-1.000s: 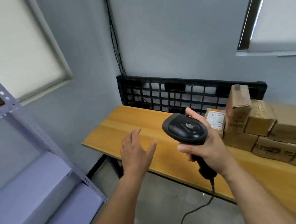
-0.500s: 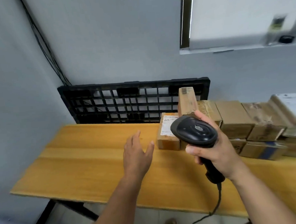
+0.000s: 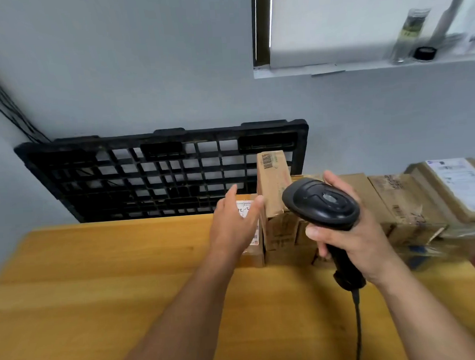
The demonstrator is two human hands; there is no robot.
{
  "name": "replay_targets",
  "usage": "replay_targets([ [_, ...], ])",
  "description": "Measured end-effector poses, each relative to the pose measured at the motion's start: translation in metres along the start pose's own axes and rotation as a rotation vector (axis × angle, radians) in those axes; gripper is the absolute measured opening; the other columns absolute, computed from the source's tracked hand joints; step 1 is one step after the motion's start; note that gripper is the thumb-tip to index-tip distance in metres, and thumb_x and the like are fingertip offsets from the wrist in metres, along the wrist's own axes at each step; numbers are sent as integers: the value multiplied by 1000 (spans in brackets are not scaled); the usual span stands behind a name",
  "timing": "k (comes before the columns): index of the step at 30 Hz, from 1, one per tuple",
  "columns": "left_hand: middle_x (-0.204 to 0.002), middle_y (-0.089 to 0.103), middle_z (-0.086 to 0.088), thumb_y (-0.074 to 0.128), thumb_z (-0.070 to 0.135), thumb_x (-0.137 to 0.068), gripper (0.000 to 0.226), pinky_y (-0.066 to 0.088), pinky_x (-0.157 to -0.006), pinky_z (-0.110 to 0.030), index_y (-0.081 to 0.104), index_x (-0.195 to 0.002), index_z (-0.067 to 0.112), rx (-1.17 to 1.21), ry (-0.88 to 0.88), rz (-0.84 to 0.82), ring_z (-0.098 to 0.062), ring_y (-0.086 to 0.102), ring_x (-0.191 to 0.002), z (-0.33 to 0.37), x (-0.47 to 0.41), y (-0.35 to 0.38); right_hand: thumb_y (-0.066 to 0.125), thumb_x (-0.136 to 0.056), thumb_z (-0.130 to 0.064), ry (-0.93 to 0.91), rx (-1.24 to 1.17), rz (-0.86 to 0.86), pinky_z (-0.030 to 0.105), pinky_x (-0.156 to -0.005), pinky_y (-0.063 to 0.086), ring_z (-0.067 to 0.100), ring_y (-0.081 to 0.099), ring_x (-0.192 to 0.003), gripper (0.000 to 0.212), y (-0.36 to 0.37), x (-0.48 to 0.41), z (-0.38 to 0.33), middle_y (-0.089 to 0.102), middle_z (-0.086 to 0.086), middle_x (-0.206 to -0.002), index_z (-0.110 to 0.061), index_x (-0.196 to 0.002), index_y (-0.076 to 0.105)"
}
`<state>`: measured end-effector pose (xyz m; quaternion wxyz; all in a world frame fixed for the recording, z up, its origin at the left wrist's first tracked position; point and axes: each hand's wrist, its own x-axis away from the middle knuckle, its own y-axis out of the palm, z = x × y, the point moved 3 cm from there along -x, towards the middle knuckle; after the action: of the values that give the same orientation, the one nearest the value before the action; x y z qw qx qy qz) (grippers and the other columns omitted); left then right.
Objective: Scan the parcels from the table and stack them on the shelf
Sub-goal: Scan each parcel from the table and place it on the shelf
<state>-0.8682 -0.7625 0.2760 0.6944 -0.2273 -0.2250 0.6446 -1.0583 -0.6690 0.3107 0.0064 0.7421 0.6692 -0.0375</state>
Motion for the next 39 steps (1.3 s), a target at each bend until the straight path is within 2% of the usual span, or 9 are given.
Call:
replay_targets([
  [8, -144, 33, -4, 53, 79, -73, 96, 45, -100, -47, 9, -151, 43, -232, 30, -176, -23, 40, -130, 34, -20, 19, 87, -65, -11, -7, -13, 66, 40, -49, 54, 30, 58, -51, 98, -5, -4, 4, 68, 11, -100, -47, -141, 38],
  [12, -119, 36, 1, 59, 63, -78, 87, 47, -79, -34, 20, -150, 34, -196, -28, -150, -17, 48, -109, 33, -14, 3, 86, -64, -8, -14, -56, 74, 41, -48, 52, 32, 56, -49, 97, -8, 3, 4, 69, 5, -91, -46, -140, 38],
  [17, -113, 41, 0, 59, 53, -78, 80, 53, -85, -39, 27, -146, 27, -321, -83, -147, -20, 52, -103, 22, -12, -20, 81, -61, -11, -26, -67, 75, 42, -49, 52, 31, 56, -50, 97, -8, 14, 1, 69, 5, -90, -48, -140, 38],
  [20, -126, 48, -1, 64, 41, -81, 81, 56, -77, -35, 21, -149, 34, -178, -106, -169, -17, 56, -102, 14, -5, -25, 82, -62, -12, -29, -56, 59, 45, -52, 52, 32, 57, -53, 97, -4, 21, -2, 69, 10, -101, -50, -140, 38],
  [24, -139, 46, -5, 69, 12, -85, 97, 57, -61, -29, 6, -153, 38, 249, -250, -190, -20, 64, -98, -6, 20, -42, 82, -63, -11, -40, -38, 30, 45, -53, 53, 31, 57, -52, 101, 4, 33, -6, 70, 7, -106, -45, -146, 34],
  [26, -127, 56, -7, 67, 4, -85, 102, 54, -56, -27, 1, -154, 40, 403, -288, -162, -20, 68, -91, -18, 34, -53, 83, -64, -11, -45, -45, 13, 41, -52, 53, 30, 57, -51, 103, 9, 41, -8, 70, 8, -104, -42, -148, 33],
  [29, -114, 63, -9, 65, -8, -83, 107, 56, -65, -36, 2, -153, 43, 568, -279, -62, -24, 67, -96, -34, 50, -68, 83, -63, -10, -47, -70, -16, 35, -51, 53, 30, 57, -50, 102, 18, 52, -10, 69, 1, -88, -40, -148, 33],
  [34, -127, 53, -2, 67, -8, -82, 107, 57, -83, -45, 6, -151, 47, 598, -169, 143, -22, 58, -112, -46, 82, -98, 87, -66, -10, -68, -85, -106, 33, -53, 53, 32, 57, -52, 100, 38, 70, -16, 69, 0, -84, -44, -145, 36],
  [39, -128, 49, -1, 63, 3, -88, 76, 55, -58, -21, 28, -149, 33, 536, -124, 251, -21, 62, -101, -52, 122, -134, 88, -66, -13, -101, -47, -198, 33, -55, 54, 31, 59, -54, 102, 59, 90, -26, 68, 5, -97, -43, -146, 32],
])
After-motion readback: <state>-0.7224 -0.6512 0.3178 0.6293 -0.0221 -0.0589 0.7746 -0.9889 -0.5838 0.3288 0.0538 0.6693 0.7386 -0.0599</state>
